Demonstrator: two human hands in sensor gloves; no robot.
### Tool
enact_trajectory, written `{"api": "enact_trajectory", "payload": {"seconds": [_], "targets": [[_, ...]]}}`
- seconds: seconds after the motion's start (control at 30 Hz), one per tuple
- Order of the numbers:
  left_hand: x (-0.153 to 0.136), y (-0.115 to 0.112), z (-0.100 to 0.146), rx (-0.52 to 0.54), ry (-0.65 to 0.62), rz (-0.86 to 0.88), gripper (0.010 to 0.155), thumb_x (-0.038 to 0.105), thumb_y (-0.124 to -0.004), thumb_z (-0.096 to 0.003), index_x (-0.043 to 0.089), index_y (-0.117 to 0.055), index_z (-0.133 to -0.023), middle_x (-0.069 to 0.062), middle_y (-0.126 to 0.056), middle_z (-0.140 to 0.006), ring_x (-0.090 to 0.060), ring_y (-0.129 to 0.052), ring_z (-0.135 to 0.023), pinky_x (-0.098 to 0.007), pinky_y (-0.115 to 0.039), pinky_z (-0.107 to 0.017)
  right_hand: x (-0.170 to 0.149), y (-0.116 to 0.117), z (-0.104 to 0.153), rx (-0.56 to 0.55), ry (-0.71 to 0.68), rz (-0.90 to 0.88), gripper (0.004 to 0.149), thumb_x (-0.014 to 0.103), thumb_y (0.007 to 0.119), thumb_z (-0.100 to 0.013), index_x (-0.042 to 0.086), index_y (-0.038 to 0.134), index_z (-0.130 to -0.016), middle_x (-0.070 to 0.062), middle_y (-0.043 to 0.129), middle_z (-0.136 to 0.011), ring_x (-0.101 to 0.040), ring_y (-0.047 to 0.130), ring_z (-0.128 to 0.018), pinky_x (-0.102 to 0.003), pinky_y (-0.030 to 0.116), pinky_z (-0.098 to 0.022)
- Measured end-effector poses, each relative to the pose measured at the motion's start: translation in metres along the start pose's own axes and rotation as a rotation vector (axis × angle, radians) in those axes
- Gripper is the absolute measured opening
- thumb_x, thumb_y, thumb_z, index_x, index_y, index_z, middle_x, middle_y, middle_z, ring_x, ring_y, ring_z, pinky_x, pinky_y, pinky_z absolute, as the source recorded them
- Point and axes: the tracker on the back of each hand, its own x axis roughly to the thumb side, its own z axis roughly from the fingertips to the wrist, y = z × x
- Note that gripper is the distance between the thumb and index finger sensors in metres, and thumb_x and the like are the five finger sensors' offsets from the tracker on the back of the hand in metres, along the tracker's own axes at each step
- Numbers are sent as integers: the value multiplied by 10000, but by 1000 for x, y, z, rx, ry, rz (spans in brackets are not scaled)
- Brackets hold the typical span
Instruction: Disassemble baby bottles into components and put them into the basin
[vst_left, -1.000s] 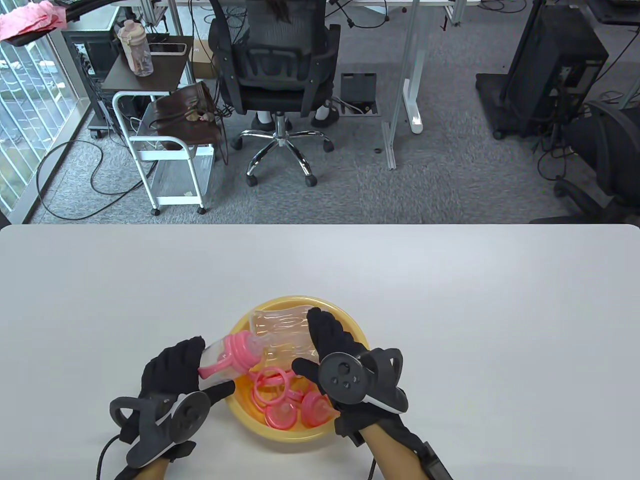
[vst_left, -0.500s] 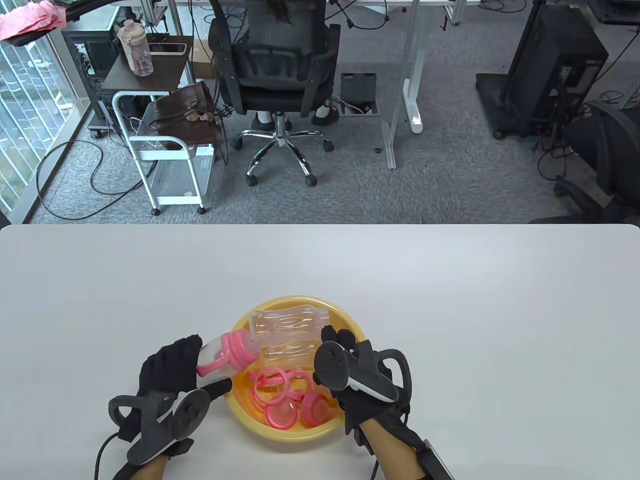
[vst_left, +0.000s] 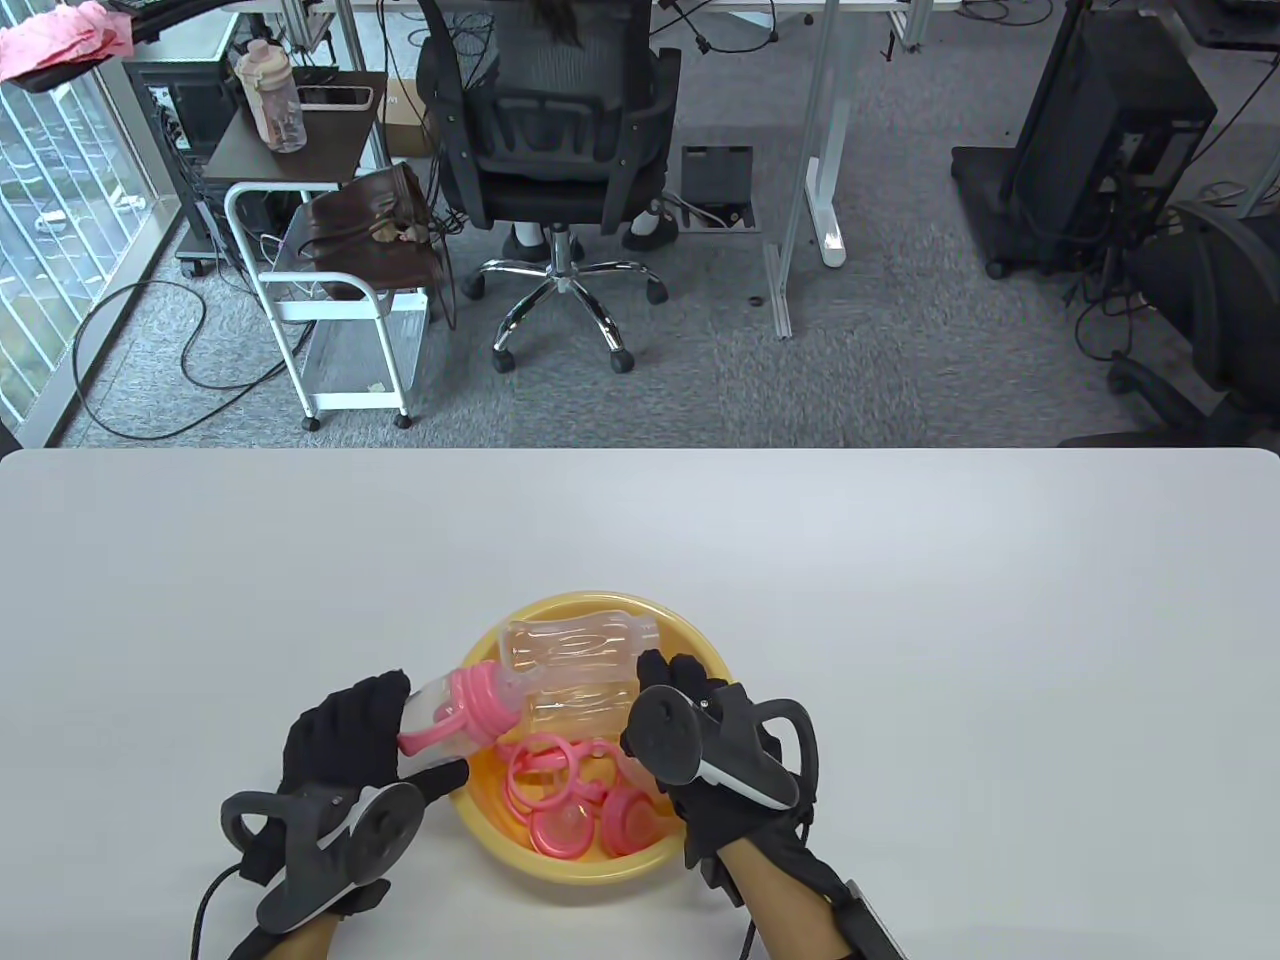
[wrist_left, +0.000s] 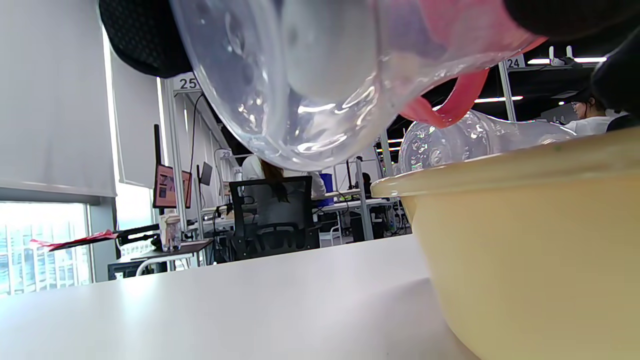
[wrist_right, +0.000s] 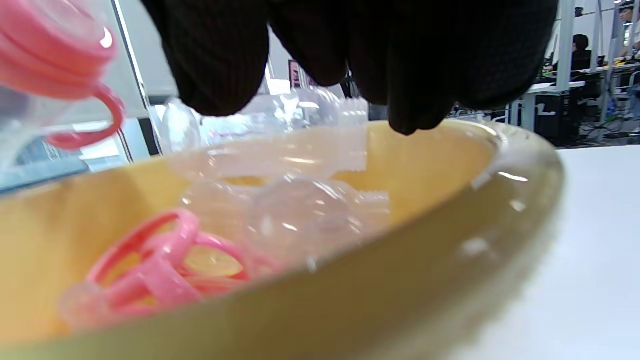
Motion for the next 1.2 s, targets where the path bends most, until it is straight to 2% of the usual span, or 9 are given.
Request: {"api": "enact_trajectory", "payload": {"seconds": [0.17,0.23,0.37,0.5,0.63,0.83,1.0,1.1,1.2], "targets": [[5,2,1,21,-28,-2,953,762,-670,-329,138,-610,-1047,-119,-788,-979,-306,-917,-871,-537,-764,-668,12,-16,5,-105,-149,-169,720,451,740,-556,81,520,-1134,-305,584,-1084,-524,825,-841,-601,748,-621],[10,5,3,51,-76,7,953,763,-667,-327,140,-608,-1046,-114,-786,-980,-305,-915,-873,-535,-762,-671,15,-22,8,-125,-216,-403,732,453,741,-555,74,509,-1137,-316,565,-1091,-543,802,-866,-620,726,-637],[18,11,7,115,-145,7,955,765,-663,-319,146,-605,-1044,-108,-785,-980,-296,-915,-876,-531,-760,-676,20,-23,9,-69,-267,-591,755,478,730,-556,65,497,-1143,-333,547,-1096,-576,777,-872,-646,705,-638],[28,18,10,163,-189,-2,954,765,-659,-316,150,-603,-1043,-103,-784,-981,-293,-913,-877,-528,-760,-678,24,-21,9,-32,-279,-545,763,539,694,-553,96,514,-1148,-327,640,-1057,-571,842,-807,-635,752,-588],[35,21,11,160,-214,-20,954,763,-662,-317,142,-616,-1039,-112,-795,-972,-299,-922,-866,-532,-765,-670,27,-18,8,6,-296,-558,762,521,738,-538,65,558,-1121,-304,731,-987,-523,897,-754,-603,788,-557],[33,22,11,144,-198,41,955,761,-662,-322,125,-634,-1033,-123,-811,-959,-307,-937,-848,-536,-773,-658,30,-22,9,5,-382,-560,737,423,782,-543,105,490,-1141,-313,588,-1073,-551,778,-863,-646,693,-648],[32,21,11,148,-200,28,956,763,-660,-320,129,-631,-1034,-119,-810,-960,-303,-935,-851,-532,-772,-660,33,-28,11,-87,-427,-632,557,295,783,-566,120,614,-1067,-273,577,-1098,-582,708,-931,-691,632,-675],[33,23,11,162,-202,34,956,762,-663,-321,124,-634,-1033,-124,-811,-958,-308,-934,-849,-535,-771,-660,30,-28,11,-82,-400,-633,630,352,791,-559,94,573,-1091,-284,567,-1095,-565,717,-925,-680,634,-675],[35,26,12,183,-200,38,955,762,-662,-323,122,-636,-1031,-125,-811,-956,-308,-936,-846,-535,-773,-658,24,-24,10,-32,-296,-604,767,513,693,-568,67,473,-1151,-326,559,-1097,-600,769,-855,-682,673,-628]]}}
